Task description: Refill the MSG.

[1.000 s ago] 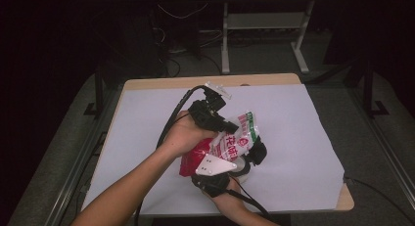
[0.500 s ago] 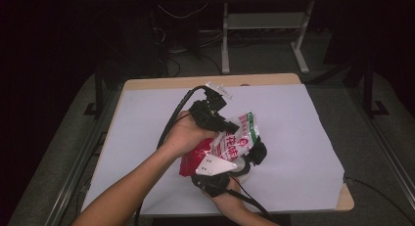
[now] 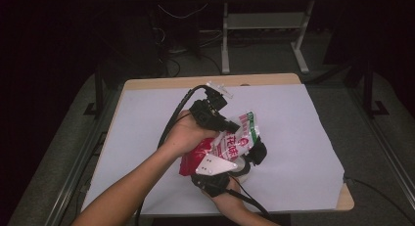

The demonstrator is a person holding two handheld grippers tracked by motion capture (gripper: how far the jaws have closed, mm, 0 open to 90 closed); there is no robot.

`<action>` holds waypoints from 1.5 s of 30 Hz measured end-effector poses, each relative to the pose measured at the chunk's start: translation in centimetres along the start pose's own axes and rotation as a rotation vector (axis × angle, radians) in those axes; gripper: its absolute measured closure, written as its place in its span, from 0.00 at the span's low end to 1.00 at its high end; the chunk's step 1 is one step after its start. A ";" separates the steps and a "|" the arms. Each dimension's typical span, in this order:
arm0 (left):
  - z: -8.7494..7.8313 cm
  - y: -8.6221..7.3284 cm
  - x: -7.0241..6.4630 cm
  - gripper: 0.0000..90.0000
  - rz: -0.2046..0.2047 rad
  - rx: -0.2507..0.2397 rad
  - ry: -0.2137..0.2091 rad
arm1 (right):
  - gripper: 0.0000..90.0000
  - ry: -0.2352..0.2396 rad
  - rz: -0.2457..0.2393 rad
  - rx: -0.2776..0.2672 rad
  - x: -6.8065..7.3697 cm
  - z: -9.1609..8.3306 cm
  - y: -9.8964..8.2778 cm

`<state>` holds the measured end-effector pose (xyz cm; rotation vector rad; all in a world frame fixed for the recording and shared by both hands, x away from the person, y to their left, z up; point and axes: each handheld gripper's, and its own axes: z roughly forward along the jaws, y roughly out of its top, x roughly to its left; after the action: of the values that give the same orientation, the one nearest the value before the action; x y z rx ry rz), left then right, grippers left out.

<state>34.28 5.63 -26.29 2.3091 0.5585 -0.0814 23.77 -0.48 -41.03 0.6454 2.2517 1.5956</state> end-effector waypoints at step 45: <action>0.4 0.2 0.0 1.00 -0.008 0.002 0.012 | 1.00 0.011 0.003 -0.006 0.2 0.1 0.1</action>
<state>34.34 5.27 -26.43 2.3110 0.5746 -0.0723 23.70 -0.30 -40.94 0.6407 2.2538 1.6111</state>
